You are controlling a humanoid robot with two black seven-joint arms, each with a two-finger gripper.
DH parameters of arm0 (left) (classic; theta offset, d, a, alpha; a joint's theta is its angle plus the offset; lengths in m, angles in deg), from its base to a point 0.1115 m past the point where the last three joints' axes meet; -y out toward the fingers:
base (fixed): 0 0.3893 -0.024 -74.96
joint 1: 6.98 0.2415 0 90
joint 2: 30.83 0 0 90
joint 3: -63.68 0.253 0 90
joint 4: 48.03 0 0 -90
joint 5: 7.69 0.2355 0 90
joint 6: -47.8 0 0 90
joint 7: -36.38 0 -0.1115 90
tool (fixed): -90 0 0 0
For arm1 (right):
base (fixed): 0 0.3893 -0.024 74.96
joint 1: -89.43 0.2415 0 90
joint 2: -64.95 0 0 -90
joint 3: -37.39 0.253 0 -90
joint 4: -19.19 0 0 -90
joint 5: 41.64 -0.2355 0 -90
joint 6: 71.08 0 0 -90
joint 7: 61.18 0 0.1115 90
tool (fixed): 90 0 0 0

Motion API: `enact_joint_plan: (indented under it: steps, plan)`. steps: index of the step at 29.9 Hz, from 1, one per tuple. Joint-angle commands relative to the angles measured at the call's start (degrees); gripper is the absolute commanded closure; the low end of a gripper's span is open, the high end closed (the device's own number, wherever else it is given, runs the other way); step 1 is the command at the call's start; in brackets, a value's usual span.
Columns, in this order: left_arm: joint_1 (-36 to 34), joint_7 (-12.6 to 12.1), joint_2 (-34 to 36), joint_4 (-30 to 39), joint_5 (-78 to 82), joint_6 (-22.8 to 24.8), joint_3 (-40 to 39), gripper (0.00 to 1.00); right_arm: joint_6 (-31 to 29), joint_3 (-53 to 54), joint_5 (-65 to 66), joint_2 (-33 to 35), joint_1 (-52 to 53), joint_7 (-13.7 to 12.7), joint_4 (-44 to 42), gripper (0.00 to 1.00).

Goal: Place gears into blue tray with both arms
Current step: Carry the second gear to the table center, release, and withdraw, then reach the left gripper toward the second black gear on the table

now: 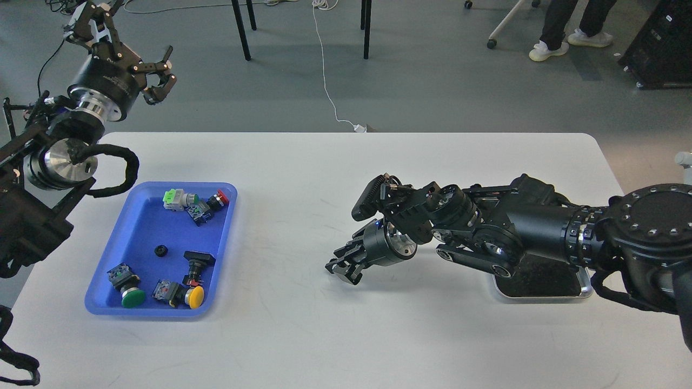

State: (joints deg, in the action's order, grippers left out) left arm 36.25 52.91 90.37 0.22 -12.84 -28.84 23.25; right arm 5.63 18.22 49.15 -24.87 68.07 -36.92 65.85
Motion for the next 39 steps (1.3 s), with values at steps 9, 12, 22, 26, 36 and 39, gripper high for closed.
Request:
enact_joint_plan:
  steps: [9,12,22,26,36,39]
  plan:
    - [0.3,-0.5,4.8,3.8,0.8,0.3,1.2,0.02,1.0,8.3,-8.2,6.0,2.4,-1.1,-0.3,0.2]
    - [-0.4,-0.6,5.9,3.7,2.3,0.6,2.6,0.02,1.0,9.4,-15.5,10.7,4.1,-1.5,1.6,0.14]
    - [-6.2,0.0,6.2,10.2,23.6,4.9,5.7,0.02,7.4,21.2,-20.0,27.5,-4.9,-1.5,9.6,0.05]
    - [-5.9,0.1,4.3,14.8,30.8,4.8,6.2,0.02,9.9,30.0,-22.0,32.4,-12.3,-1.6,13.1,0.04]
    - [-5.4,0.2,-3.9,25.8,71.0,1.8,15.3,0.03,9.4,37.5,-49.7,41.0,-19.0,-1.1,14.8,0.04]
    - [-5.1,0.5,-7.6,25.8,81.0,-0.4,15.9,0.05,9.3,37.8,-60.7,42.2,-19.2,-0.9,14.4,0.01]
